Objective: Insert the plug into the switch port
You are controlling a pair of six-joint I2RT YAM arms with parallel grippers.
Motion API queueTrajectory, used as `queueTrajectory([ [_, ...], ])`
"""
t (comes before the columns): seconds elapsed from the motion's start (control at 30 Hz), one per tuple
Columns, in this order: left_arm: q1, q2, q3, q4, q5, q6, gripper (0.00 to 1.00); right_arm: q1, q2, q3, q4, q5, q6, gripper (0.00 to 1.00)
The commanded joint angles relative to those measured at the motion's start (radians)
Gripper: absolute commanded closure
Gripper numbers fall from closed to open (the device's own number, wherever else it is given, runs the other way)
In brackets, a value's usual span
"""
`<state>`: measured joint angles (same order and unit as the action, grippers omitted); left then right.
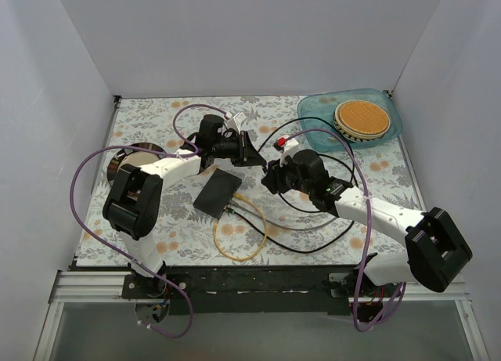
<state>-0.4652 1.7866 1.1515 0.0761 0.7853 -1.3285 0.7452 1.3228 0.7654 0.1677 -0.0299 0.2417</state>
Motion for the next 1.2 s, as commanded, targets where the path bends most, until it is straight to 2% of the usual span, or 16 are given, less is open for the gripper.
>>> queueTrajectory([
  [0.0, -0.001, -0.070, 0.001, 0.004, 0.003, 0.008, 1.00, -0.010, -0.005, 0.037, 0.062, 0.005, 0.010, 0.54],
  [0.4, 0.000, -0.076, 0.004, -0.001, 0.005, 0.011, 1.00, -0.024, 0.045, 0.060, 0.087, -0.001, 0.008, 0.65],
  [0.43, 0.000, -0.079, 0.002, -0.001, 0.005, 0.011, 1.00, -0.026, 0.052, 0.063, 0.087, -0.001, 0.004, 0.68],
  [0.47, 0.000, -0.079, 0.002, -0.001, 0.005, 0.011, 1.00, -0.027, 0.053, 0.064, 0.085, -0.001, 0.002, 0.75],
  [0.53, 0.000, -0.081, 0.002, -0.001, 0.005, 0.009, 1.00, -0.032, 0.059, 0.069, 0.087, -0.016, -0.005, 0.84],
  [0.57, 0.000, -0.081, 0.002, -0.001, 0.005, 0.011, 1.00, -0.033, 0.056, 0.069, 0.087, -0.015, -0.005, 0.95],
  [0.6, 0.000, -0.084, 0.002, -0.001, 0.005, 0.011, 1.00, -0.035, 0.053, 0.069, 0.085, -0.008, -0.005, 0.98],
  [0.87, 0.000, -0.082, 0.001, 0.005, 0.006, 0.008, 1.00, -0.043, 0.038, 0.051, 0.092, -0.007, -0.008, 0.99],
  [0.93, 0.000, -0.081, 0.001, 0.005, 0.008, 0.006, 1.00, -0.043, 0.027, 0.040, 0.101, -0.010, -0.008, 0.90],
  [0.97, -0.001, -0.081, -0.001, 0.005, 0.006, 0.008, 1.00, -0.043, 0.021, 0.034, 0.113, -0.010, -0.008, 0.79],
  [1.07, 0.000, -0.082, -0.001, 0.004, 0.008, 0.008, 1.00, -0.046, 0.004, 0.015, 0.136, -0.011, -0.004, 0.67],
  [1.17, 0.000, -0.084, -0.001, 0.005, 0.006, 0.008, 1.00, -0.047, 0.009, 0.020, 0.139, -0.024, -0.002, 0.65],
])
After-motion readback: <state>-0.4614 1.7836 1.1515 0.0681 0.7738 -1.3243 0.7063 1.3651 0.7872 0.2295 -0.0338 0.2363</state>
